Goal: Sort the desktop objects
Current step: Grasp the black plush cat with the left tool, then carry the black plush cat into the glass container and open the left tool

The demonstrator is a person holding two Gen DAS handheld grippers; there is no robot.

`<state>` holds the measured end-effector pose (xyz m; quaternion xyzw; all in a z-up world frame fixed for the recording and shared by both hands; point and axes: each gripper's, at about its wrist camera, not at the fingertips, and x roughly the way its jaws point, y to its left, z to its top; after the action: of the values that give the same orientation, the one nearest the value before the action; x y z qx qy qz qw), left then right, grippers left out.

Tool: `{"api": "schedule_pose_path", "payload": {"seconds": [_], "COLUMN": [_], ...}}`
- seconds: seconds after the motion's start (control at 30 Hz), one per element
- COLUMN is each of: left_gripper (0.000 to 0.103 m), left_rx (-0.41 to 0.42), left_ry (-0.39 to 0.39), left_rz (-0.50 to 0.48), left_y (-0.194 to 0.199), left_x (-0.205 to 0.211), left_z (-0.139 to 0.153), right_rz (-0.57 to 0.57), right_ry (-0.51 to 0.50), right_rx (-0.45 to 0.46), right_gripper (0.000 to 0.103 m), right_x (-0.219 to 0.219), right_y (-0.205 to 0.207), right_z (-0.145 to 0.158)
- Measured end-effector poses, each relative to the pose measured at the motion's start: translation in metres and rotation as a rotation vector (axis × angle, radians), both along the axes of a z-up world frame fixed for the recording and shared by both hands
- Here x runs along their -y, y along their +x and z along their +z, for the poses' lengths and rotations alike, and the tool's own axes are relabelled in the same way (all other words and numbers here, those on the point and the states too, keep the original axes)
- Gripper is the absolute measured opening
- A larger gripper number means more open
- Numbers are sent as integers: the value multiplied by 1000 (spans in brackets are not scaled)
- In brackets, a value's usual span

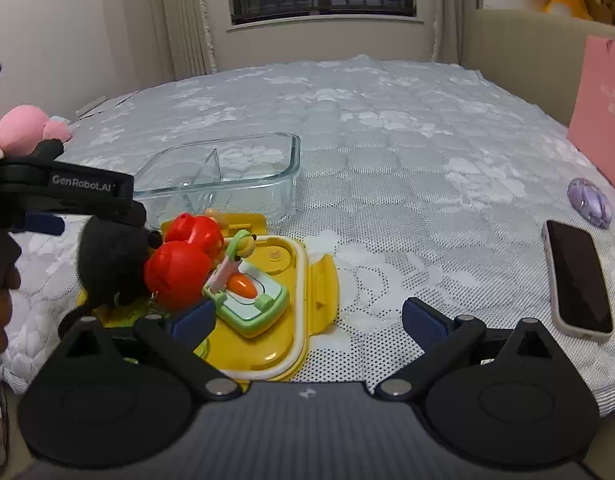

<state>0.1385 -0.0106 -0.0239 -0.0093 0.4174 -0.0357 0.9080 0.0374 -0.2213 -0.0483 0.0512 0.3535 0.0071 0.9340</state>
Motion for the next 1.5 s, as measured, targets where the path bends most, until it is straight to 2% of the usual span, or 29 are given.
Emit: {"api": "schedule_pose_path", "payload": {"seconds": [0.1, 0.17, 0.2, 0.23, 0.43, 0.57, 0.77, 0.87, 0.93, 1.07, 1.2, 1.37, 1.47, 1.5], "left_gripper": [102, 96, 80, 76, 73, 72, 72, 72, 72, 72, 72, 72, 72, 72], "left_rx": [-41, -59, -68, -85, -82, -49, 67, 114, 142, 110, 44, 34, 60, 97], "left_ry": [-46, -66, -70, -64, -102, -108, -156, -150, -105, -89, -88, 0, -10, -13], "left_rz": [-5, -4, -2, 0, -7, -14, -33, -38, -33, -67, -83, -62, -51, -49], "left_y": [3, 3, 3, 5, 4, -3, -3, 18, 39, 86, 121, 133, 130, 128], "left_x": [-3, -6, -7, -7, -16, -20, -31, -29, -21, -4, 9, 20, 16, 14], "left_z": [-10, -17, -19, -21, -21, -12, 35, 59, 66, 56, 32, 10, 17, 28], "right_rz": [5, 6, 2, -2, -12, -7, -3, 1, 4, 0, -19, -29, -32, -33], "right_ry": [17, 16, 14, 13, 48, 53, 68, 92, 112, 139, 141, 170, 186, 190], "right_rx": [-8, -7, -4, -1, -16, -23, -32, -39, -45, -40, -2, 18, 2, -5], "right_gripper": [100, 101, 101, 101, 101, 101, 101, 101, 101, 101, 101, 101, 101, 101], "right_x": [0, -1, -1, 0, 3, 2, 1, 4, 6, 11, 20, 29, 31, 31], "right_y": [0, 0, 0, 1, 3, 3, 5, 6, 8, 9, 8, 11, 15, 16], "right_z": [-2, -3, -3, -3, -4, -5, -5, -8, -9, -12, -9, -10, -15, -17]}}
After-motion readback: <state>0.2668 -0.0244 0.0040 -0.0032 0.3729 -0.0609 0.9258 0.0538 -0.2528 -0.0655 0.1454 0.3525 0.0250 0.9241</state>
